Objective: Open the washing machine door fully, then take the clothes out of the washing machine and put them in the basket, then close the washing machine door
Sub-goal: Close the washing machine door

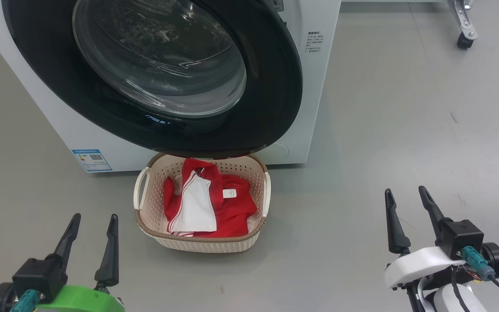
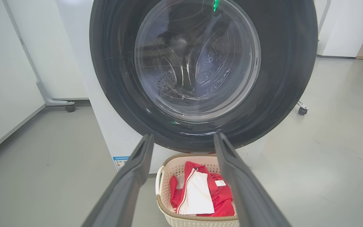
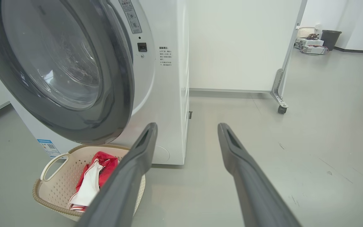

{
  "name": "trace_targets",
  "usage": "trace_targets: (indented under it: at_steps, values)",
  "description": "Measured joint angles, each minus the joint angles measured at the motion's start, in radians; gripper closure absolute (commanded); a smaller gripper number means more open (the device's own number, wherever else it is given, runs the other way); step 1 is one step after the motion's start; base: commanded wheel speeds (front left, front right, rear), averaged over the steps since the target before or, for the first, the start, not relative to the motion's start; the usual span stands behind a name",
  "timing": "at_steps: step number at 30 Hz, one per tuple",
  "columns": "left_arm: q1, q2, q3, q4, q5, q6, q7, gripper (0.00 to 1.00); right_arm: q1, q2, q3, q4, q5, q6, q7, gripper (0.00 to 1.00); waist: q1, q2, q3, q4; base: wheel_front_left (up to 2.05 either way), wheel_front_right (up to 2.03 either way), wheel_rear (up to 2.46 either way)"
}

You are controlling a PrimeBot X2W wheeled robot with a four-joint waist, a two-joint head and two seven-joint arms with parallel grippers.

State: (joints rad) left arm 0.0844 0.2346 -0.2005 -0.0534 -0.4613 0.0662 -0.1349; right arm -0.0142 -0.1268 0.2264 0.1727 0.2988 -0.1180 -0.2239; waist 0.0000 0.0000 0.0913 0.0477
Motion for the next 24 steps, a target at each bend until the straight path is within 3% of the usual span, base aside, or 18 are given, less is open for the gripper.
trace_targets:
  at_steps: [13,14,15,24]
  values:
    - [0.000,-0.009,-0.002,0.003,0.007,0.009,-0.003,0.00,0.002,0.002,-0.008,-0.021,-0.004,0.000,0.009,0.00,0.0000,0.0000,0.004,0.004,0.00,0.00,0.00]
    - [0.000,-0.010,-0.002,0.003,0.007,0.009,-0.003,0.00,0.003,0.002,-0.009,-0.022,-0.006,-0.001,0.009,0.18,0.0000,0.0000,0.005,0.004,0.00,0.00,0.00]
    - [0.000,-0.010,-0.002,0.003,0.008,0.009,-0.003,0.00,0.003,0.003,-0.009,-0.022,-0.006,-0.001,0.012,1.00,0.0000,0.0000,0.005,0.005,0.00,0.00,0.00]
    - [-0.002,-0.010,-0.013,0.001,0.022,0.012,-0.003,0.00,0.008,0.004,-0.019,-0.037,-0.006,-0.001,0.022,1.00,0.0000,0.0000,0.016,0.022,0.00,0.00,0.00]
